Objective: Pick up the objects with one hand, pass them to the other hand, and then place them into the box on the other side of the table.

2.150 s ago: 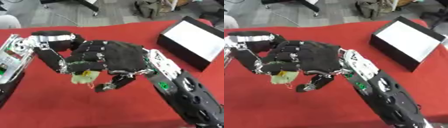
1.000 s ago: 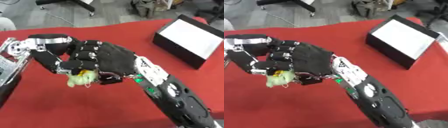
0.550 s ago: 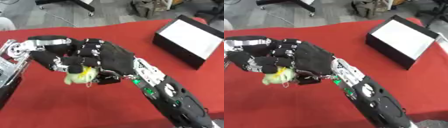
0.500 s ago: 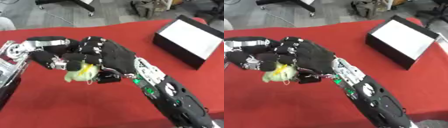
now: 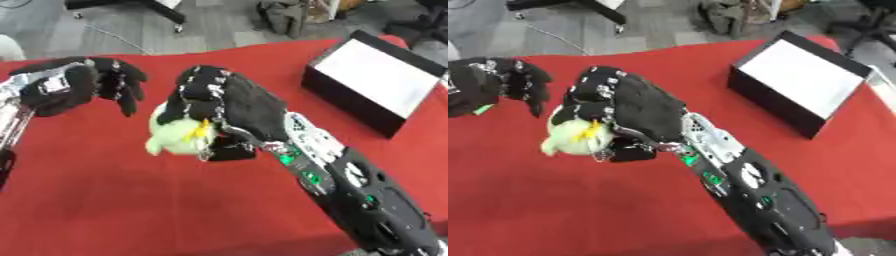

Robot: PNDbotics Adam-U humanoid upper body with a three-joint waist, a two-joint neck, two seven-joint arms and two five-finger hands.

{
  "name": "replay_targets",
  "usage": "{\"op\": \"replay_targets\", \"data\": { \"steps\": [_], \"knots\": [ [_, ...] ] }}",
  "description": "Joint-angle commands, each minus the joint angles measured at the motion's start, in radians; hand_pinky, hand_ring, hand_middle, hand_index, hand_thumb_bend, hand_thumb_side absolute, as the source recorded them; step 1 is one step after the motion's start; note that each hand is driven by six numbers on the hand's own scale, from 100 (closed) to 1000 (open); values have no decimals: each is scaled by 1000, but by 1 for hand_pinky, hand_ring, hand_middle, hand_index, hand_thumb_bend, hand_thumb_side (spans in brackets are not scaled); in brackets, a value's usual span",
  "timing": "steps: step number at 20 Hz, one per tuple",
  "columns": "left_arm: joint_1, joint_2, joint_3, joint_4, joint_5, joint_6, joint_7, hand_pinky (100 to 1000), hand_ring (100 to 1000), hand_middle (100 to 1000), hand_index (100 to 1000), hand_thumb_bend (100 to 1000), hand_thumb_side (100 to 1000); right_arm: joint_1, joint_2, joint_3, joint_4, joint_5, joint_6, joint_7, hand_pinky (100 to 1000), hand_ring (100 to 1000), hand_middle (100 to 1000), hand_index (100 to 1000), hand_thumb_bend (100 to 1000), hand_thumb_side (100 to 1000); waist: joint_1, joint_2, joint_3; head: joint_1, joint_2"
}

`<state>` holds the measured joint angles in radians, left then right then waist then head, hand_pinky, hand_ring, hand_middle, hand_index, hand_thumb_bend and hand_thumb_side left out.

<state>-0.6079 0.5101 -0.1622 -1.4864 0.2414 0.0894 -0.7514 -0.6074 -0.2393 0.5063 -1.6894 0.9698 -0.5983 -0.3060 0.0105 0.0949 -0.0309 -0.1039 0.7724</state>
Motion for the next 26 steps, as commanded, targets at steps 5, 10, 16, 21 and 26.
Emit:
{"op": "replay_targets", "data": {
  "steps": [5, 10, 16, 21, 26],
  "knots": [
    [76, 35, 171, 103, -103, -17, 248, 592, 573, 594, 778, 636, 735, 13, -170, -181, 83, -284, 257, -50, 646, 590, 120, 289, 100, 100, -3, -17, -5, -44, -2],
    [184, 29, 239, 52, -150, -32, 338, 592, 572, 591, 772, 618, 729, -19, -246, -367, 422, -450, 463, -175, 644, 604, 131, 311, 100, 100, -1, -16, 0, -138, -2],
    [279, -5, 305, -21, -177, -36, 410, 591, 571, 589, 769, 607, 726, -122, -263, -486, 821, -347, 512, -168, 717, 768, 393, 607, 268, 367, 4, -14, 11, -224, -2],
    [291, -17, 324, -58, -193, -32, 442, 592, 571, 589, 769, 602, 723, -183, -286, -536, 929, -105, 561, -52, 872, 951, 755, 916, 734, 582, 6, -14, 18, -249, -2],
    [283, -14, 328, -62, -217, -28, 446, 594, 573, 591, 770, 601, 721, -163, -306, -565, 793, 51, 599, -62, 892, 963, 800, 942, 792, 580, 1, -14, 17, -244, -2]
  ]
}}
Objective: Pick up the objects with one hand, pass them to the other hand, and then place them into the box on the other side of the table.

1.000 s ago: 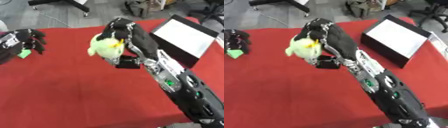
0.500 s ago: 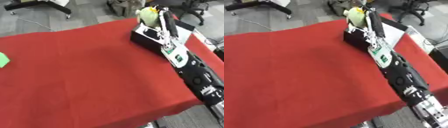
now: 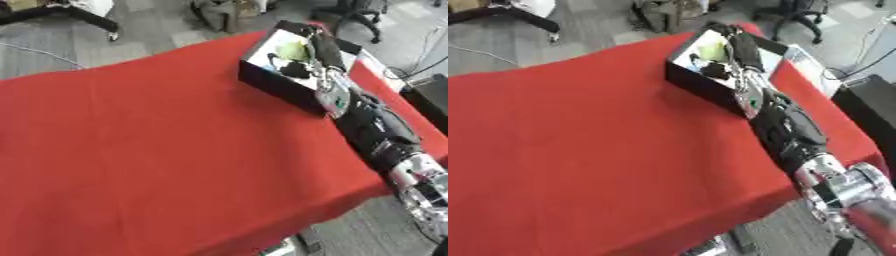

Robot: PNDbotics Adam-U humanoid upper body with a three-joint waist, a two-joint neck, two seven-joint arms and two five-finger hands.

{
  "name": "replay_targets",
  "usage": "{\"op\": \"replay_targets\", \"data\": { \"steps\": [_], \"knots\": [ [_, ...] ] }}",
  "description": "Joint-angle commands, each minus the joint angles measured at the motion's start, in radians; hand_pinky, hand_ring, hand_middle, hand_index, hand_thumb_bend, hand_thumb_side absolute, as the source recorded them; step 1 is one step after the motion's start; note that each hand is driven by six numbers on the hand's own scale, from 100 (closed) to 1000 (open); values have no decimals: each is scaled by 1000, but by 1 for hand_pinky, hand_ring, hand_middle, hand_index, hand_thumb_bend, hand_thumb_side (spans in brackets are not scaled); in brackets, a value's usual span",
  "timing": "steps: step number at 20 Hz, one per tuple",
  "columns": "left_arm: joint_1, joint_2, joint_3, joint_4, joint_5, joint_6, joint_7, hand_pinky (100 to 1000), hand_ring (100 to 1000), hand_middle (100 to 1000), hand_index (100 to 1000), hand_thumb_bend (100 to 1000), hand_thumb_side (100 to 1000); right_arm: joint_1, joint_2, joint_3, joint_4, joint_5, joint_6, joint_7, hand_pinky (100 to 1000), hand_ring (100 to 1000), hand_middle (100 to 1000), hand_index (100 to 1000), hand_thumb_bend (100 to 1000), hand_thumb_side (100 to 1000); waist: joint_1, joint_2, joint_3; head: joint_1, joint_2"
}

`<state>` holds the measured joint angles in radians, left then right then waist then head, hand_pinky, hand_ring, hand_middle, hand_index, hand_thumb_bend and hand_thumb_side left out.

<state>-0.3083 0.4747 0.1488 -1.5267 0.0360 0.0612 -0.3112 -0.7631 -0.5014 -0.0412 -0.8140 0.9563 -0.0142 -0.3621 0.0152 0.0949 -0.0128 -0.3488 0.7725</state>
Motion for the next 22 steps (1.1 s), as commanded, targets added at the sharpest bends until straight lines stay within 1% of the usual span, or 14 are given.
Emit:
{"op": "replay_targets", "data": {
  "steps": [1, 3, 5, 7, 8, 10, 12, 14, 15, 17, 18, 19, 20, 22],
  "knots": [
    [-21, 23, 18, -21, -16, 1, 8, 594, 573, 592, 770, 603, 718, 8, -44, -18, -137, 84, 12, -18, 888, 952, 798, 941, 762, 544, -5, -14, -1, 8, -2],
    [-31, 31, 21, -17, -34, 4, 16, 597, 577, 596, 771, 606, 711, 46, -36, -13, -266, 111, -13, -50, 884, 938, 795, 939, 687, 447, -7, -13, -3, 38, -2],
    [-51, 50, 23, -3, -72, 9, 29, 603, 584, 603, 774, 616, 693, 99, -21, 18, -430, 129, -77, -70, 880, 927, 806, 941, 591, 378, -6, -12, -7, 120, -2],
    [-79, 71, 21, 25, -133, 13, 42, 611, 593, 614, 779, 603, 673, 157, 6, 58, -591, 127, -144, -45, 864, 907, 798, 941, 538, 367, -5, -11, -13, 216, -2],
    [-96, 83, 21, 44, -170, 12, 45, 620, 601, 622, 784, 609, 657, 185, 23, 81, -663, 116, -173, -21, 861, 904, 793, 939, 503, 360, -4, -11, -16, 257, -2],
    [-134, 109, 16, 95, -274, 13, 48, 649, 629, 652, 805, 635, 631, 236, 65, 128, -788, 104, -238, 24, 852, 890, 776, 935, 461, 355, -3, -12, -24, 324, -2],
    [-182, 143, 1, 175, -408, 25, 46, 666, 647, 669, 819, 655, 610, 280, 112, 170, -882, 97, -289, 63, 847, 881, 763, 933, 438, 353, -2, -13, -32, 371, -2],
    [-232, 178, -24, 267, -552, 43, 46, 696, 670, 697, 834, 683, 566, 313, 154, 206, -937, 85, -325, 93, 840, 873, 737, 923, 400, 359, -2, -14, -39, 409, -2],
    [-258, 192, -39, 319, -622, 49, 43, 707, 678, 711, 841, 697, 555, 327, 171, 222, -953, 72, -339, 105, 838, 870, 726, 919, 374, 365, -3, -15, -42, 425, -2],
    [-312, 208, -61, 425, -743, 57, 38, 721, 691, 728, 853, 726, 549, 347, 193, 247, -974, 45, -361, 125, 835, 866, 710, 914, 350, 368, -6, -14, -48, 450, -2],
    [-339, 211, -68, 476, -795, 60, 41, 730, 702, 745, 866, 703, 562, 354, 199, 256, -981, 32, -369, 133, 834, 865, 704, 913, 390, 392, -8, -14, -50, 459, -2],
    [-365, 211, -73, 524, -841, 65, 49, 734, 707, 752, 871, 764, 555, 359, 204, 263, -987, 20, -375, 140, 832, 864, 699, 911, 325, 370, -11, -13, -52, 466, -2],
    [-392, 207, -72, 572, -882, 74, 65, 734, 711, 756, 872, 775, 558, 364, 208, 270, -993, 7, -380, 147, 831, 863, 694, 909, 311, 371, -14, -12, -55, 473, -2],
    [-437, 193, -64, 649, -931, 94, 115, 733, 720, 766, 879, 805, 570, 371, 215, 279, -1003, -17, -386, 157, 830, 860, 686, 907, 292, 371, -21, -8, -62, 482, -2]
  ]
}}
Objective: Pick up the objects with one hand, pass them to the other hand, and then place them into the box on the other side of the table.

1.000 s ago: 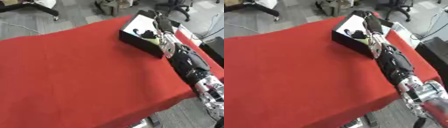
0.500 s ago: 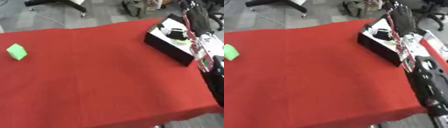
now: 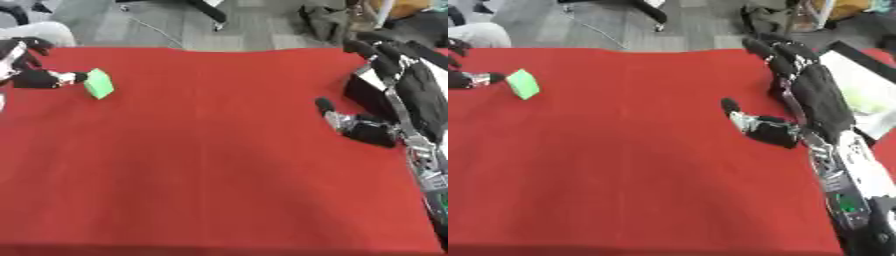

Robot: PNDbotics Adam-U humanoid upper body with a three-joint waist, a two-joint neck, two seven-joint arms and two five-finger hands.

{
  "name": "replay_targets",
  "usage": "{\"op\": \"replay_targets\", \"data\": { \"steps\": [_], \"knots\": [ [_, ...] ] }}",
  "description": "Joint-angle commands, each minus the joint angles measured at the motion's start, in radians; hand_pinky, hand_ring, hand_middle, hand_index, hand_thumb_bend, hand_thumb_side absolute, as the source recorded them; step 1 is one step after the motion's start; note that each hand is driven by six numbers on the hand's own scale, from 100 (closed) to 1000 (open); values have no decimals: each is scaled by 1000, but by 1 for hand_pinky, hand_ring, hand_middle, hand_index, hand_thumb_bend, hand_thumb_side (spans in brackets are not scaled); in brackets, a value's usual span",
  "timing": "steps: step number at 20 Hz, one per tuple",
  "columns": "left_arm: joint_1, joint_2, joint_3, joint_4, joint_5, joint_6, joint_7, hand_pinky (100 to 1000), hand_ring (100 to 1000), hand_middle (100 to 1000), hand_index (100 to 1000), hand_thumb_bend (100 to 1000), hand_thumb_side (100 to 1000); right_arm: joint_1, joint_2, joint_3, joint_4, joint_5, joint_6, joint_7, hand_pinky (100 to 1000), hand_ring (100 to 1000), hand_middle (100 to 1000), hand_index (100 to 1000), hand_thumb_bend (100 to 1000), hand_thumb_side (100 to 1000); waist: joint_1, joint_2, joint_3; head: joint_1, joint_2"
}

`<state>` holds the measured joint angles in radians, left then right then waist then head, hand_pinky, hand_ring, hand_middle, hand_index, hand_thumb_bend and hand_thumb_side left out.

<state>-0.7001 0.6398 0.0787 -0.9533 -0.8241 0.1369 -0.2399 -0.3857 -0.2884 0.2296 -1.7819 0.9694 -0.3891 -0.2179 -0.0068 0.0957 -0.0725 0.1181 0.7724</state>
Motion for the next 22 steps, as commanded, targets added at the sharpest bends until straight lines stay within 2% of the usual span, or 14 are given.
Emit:
{"op": "replay_targets", "data": {
  "steps": [1, 6, 12, 18, 22],
  "knots": [
    [-65, 20, 11, 105, -82, 28, 73, 732, 725, 769, 881, 817, 574, -4, 6, 11, -41, -41, -13, 16, 829, 860, 682, 905, 281, 374, -3, -6, -7, 20, -2],
    [-119, 1, 27, 202, -42, 33, 196, 736, 736, 778, 891, 833, 587, 3, 24, 14, -67, -81, -13, 25, 825, 858, 668, 899, 234, 378, -19, 13, -35, 49, -2],
    [-138, 3, 29, 238, 6, 16, 249, 730, 740, 769, 883, 828, 577, 6, 22, 11, -85, -110, -6, 27, 824, 857, 654, 894, 185, 386, -26, 47, -66, 78, -2],
    [-157, 2, 22, 251, 38, -8, 248, 730, 738, 758, 877, 821, 549, 8, 18, 6, -89, -127, 3, 24, 823, 857, 646, 891, 156, 388, -26, 73, -93, 93, -2],
    [-167, 2, 13, 257, 10, -17, 208, 728, 715, 737, 868, 753, 482, 8, 18, 4, -89, -133, 6, 24, 823, 857, 644, 889, 139, 390, -24, 81, -103, 99, -2]
  ]
}}
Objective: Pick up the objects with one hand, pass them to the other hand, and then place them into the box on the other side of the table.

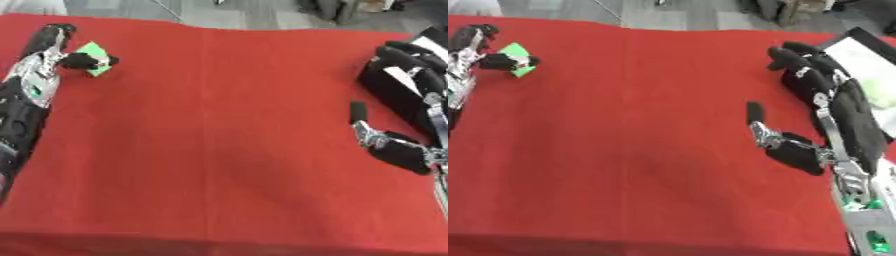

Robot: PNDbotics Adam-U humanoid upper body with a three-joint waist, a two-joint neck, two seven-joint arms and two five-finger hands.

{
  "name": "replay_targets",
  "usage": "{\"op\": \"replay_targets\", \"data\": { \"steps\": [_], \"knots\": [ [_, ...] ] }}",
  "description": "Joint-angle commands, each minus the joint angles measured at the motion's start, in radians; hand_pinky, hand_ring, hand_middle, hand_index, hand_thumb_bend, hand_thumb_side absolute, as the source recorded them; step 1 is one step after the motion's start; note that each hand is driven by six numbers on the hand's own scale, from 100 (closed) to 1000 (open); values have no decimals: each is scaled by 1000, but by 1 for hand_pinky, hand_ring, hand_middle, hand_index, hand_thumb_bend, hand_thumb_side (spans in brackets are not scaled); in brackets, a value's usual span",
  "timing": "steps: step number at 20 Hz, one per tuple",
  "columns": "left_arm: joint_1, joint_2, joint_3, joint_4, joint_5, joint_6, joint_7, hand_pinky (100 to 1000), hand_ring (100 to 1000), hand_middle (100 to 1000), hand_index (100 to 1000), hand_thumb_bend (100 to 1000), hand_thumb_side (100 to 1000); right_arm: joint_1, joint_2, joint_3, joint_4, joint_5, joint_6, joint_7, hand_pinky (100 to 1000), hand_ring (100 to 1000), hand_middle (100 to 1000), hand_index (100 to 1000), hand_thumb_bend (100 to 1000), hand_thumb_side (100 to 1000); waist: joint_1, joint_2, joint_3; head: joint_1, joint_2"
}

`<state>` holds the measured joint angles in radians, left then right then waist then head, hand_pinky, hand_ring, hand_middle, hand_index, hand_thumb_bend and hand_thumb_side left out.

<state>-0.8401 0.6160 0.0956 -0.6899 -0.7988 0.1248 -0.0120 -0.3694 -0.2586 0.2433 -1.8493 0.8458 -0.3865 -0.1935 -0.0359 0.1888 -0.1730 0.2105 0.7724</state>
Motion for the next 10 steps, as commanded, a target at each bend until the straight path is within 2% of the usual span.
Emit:
{"op": "replay_targets", "data": {
  "steps": [1, 10],
  "knots": [
    [-28, 24, -4, -7, -25, -3, -30, 726, 709, 732, 865, 732, 460, -8, -12, -11, -21, -10, 4, -1, 823, 857, 643, 889, 137, 391, 5, -11, -4, 7, -2],
    [-19, 18, -2, -1, -88, 13, -81, 677, 594, 616, 819, 523, 188, -3, -12, -16, -19, -10, 8, -2, 823, 858, 644, 890, 101, 399, 8, -15, -7, 7, -2]
  ]
}}
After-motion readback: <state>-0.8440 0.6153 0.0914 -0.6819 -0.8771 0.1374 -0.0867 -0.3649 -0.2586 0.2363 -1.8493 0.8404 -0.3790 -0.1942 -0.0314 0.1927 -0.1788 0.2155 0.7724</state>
